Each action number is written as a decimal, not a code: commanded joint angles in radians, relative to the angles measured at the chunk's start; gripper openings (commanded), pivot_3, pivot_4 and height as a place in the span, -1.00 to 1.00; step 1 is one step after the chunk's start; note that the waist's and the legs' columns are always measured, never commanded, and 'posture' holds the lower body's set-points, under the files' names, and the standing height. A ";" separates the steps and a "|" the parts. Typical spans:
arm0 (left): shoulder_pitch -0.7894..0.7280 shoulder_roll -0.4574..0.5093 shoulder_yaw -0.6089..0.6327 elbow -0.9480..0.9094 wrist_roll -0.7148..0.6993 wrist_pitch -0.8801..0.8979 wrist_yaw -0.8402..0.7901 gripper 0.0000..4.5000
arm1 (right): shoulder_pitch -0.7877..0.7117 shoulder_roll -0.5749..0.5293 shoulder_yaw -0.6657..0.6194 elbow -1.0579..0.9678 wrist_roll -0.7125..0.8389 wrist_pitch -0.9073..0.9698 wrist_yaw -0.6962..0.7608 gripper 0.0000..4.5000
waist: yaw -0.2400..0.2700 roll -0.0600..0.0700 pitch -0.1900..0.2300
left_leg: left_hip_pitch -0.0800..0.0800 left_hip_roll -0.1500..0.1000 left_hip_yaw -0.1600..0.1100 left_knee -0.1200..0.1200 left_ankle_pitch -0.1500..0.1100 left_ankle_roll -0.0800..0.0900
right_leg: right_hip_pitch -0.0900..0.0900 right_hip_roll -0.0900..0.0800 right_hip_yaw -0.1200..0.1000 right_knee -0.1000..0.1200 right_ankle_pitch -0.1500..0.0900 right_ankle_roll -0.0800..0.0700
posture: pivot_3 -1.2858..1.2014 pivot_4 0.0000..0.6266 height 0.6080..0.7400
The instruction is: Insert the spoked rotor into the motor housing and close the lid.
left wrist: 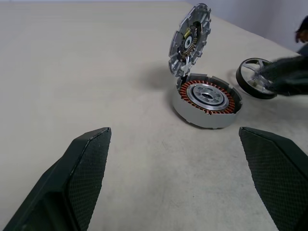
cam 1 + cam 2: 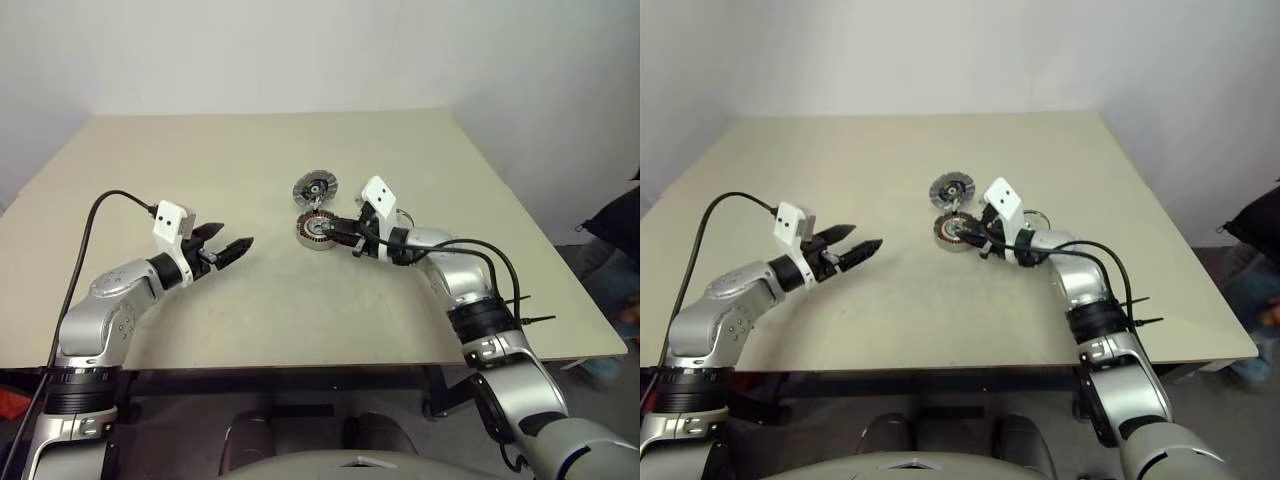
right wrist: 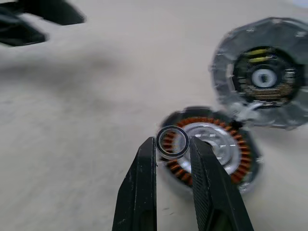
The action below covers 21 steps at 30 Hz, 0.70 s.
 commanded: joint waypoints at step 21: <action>0.041 0.009 0.042 -0.080 -0.007 -0.016 0.029 1.00 | -0.268 0.131 -0.020 0.456 -0.114 -0.165 -0.120 -0.71 | -0.007 0.000 0.000 | -0.002 0.000 -0.001 0.000 0.001 -0.002 | -0.004 0.000 -0.001 0.001 0.000 -0.001 | 0.03 -1.00 1.00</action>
